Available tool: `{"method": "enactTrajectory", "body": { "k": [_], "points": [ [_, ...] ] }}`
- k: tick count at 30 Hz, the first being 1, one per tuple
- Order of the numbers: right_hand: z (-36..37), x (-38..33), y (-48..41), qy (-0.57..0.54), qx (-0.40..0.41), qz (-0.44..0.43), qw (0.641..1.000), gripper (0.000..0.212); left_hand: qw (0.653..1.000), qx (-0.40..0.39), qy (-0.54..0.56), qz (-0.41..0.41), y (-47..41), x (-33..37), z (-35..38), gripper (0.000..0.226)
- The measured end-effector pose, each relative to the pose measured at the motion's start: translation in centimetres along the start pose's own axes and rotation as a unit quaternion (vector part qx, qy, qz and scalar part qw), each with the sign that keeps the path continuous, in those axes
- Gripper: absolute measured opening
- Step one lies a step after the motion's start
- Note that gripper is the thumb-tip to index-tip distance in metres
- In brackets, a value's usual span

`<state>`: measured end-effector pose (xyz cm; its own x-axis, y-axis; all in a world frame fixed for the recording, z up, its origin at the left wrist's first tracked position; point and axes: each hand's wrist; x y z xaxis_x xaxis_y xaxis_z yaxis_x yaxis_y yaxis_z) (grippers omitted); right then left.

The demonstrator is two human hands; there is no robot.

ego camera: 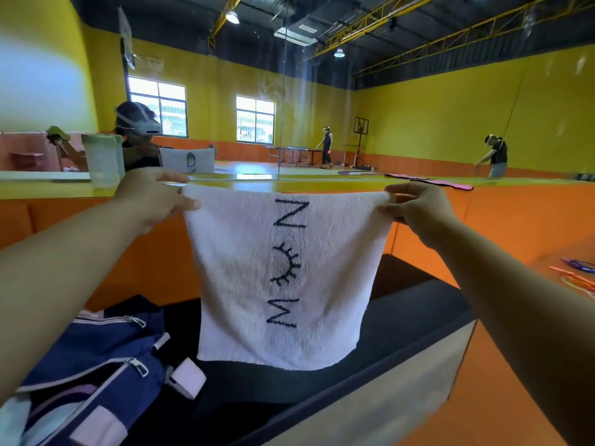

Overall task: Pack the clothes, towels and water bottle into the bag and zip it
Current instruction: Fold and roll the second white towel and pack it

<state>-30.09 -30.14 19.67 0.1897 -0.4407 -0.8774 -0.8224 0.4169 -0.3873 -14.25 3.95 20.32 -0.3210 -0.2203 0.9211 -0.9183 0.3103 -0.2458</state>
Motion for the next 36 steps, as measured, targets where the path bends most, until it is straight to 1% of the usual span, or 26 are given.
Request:
{"method": "enactTrajectory", "body": {
  "k": [2,5,8,13,17,20,22,24,27,30,33,35,36],
  "points": [
    [-0.4,-0.2,0.4,0.005,-0.008,0.0,1.0,0.04,0.996,0.029,-0.08,0.034,0.2,0.0,0.3,0.039],
    [-0.7,-0.3,0.6,0.024,0.014,-0.002,1.0,0.036,0.988,0.045,-0.133,0.071,0.1,-0.1,0.6,0.032],
    [-1.0,-0.1,0.9,0.054,0.03,-0.008,0.998,0.034,0.986,0.038,-0.136,0.084,0.1,-0.5,0.8,0.03],
    [-1.2,0.3,1.1,0.165,0.027,-0.041,0.985,0.024,0.991,0.026,-0.117,0.067,0.5,-0.9,0.4,0.03],
    [-1.3,0.0,1.6,0.243,-0.004,-0.073,0.967,0.017,0.991,0.032,-0.107,0.074,1.6,-0.5,0.0,0.014],
    [-1.6,-0.7,1.9,0.262,-0.029,-0.085,0.961,0.023,0.989,0.032,-0.111,0.092,2.6,0.0,-0.4,0.018],
    [-1.9,-1.2,2.2,0.271,-0.038,-0.091,0.957,0.027,0.986,0.038,-0.128,0.095,3.2,0.3,-0.7,0.031],
    [-2.0,-1.7,2.5,0.288,-0.044,-0.106,0.951,0.027,0.983,0.046,-0.145,0.103,3.6,0.5,-1.1,0.038],
    [-2.1,-2.0,2.7,0.326,-0.034,-0.128,0.936,0.024,0.978,0.048,-0.169,0.109,3.9,0.7,-1.6,0.038],
    [-2.1,-1.7,2.1,0.371,-0.001,-0.129,0.92,0.016,0.977,0.034,-0.177,0.116,3.7,0.8,-1.7,0.033],
    [-1.9,-1.0,1.1,0.392,0.012,-0.119,0.912,0.016,0.974,0.03,-0.197,0.106,3.0,0.9,-1.5,0.027],
    [-1.4,-0.1,0.2,0.396,0.007,-0.085,0.914,0.018,0.976,0.017,-0.202,0.083,1.9,0.4,-1.1,0.024],
    [-1.0,0.5,-0.3,0.391,0.002,-0.065,0.918,0.019,0.977,-0.001,-0.203,0.069,1.2,0.0,-0.9,0.023]
  ]
}}
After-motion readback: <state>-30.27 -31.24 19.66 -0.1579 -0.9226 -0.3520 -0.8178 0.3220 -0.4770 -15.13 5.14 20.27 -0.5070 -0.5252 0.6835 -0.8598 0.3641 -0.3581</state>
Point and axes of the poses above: each hand's wrist, its own y-axis away from the middle knuckle, its own z-axis out of the palm, x = y × z, and after that the axes turned 13 degrees about -x, right-handed
